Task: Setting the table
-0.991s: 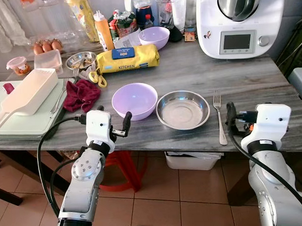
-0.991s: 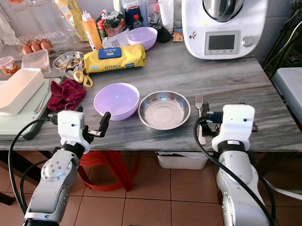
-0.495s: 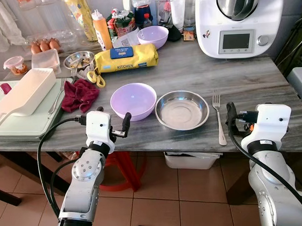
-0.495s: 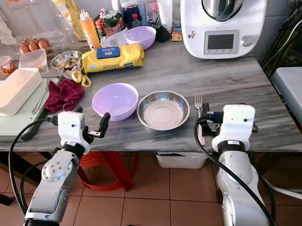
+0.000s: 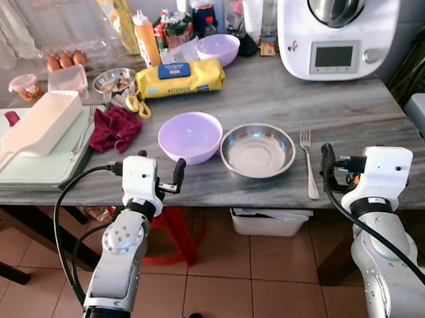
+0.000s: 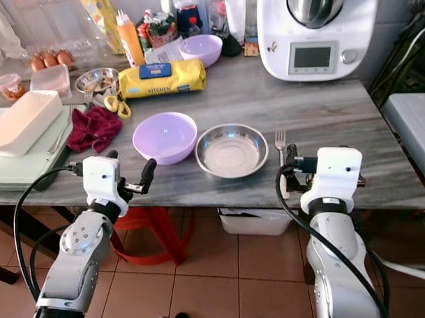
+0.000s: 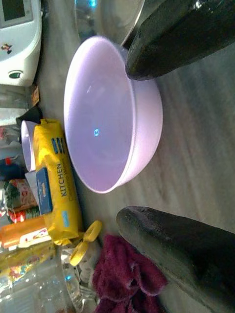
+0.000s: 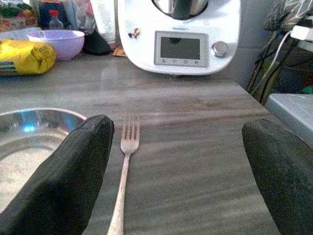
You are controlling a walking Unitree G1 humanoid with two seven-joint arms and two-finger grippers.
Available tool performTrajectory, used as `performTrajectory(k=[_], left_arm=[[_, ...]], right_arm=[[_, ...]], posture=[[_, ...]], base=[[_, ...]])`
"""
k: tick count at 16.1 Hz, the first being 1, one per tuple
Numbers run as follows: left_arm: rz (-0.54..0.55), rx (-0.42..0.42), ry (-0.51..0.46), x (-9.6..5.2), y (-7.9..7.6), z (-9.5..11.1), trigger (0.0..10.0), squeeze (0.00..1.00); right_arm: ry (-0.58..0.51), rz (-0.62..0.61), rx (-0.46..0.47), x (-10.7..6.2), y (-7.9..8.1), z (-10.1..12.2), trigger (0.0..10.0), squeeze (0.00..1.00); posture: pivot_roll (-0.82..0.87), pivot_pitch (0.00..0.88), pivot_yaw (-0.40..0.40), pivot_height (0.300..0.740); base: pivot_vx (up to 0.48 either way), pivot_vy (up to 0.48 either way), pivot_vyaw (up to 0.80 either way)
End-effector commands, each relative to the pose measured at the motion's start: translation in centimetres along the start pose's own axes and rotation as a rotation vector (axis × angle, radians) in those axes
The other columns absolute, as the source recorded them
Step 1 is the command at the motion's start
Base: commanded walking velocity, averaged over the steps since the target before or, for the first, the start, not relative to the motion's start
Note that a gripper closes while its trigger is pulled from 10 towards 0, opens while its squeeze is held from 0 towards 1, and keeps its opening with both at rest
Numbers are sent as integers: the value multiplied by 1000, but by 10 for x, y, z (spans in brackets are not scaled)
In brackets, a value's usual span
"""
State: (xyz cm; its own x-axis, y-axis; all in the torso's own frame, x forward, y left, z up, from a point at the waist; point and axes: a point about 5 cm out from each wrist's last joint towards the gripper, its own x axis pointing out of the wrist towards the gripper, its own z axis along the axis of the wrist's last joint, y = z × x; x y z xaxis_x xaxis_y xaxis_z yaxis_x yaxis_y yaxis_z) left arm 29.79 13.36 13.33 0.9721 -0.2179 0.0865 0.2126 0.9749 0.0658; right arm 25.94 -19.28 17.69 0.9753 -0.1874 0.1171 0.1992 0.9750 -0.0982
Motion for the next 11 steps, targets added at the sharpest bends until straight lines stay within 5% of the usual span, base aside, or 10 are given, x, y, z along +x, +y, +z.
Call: performTrajectory(k=[1,11], left_arm=[[-3,5,17,0,1,-3,10000,0],[-9,6,16,-1,0,-2,10000,0]], right_arm=[[17,7,9,0,1,-3,10000,0],[24,2,13,-1,0,-5,10000,0]], posture=[[-169,100,98,740],[-169,103,98,740]], base=[[-244,0,0],[-272,0,0]])
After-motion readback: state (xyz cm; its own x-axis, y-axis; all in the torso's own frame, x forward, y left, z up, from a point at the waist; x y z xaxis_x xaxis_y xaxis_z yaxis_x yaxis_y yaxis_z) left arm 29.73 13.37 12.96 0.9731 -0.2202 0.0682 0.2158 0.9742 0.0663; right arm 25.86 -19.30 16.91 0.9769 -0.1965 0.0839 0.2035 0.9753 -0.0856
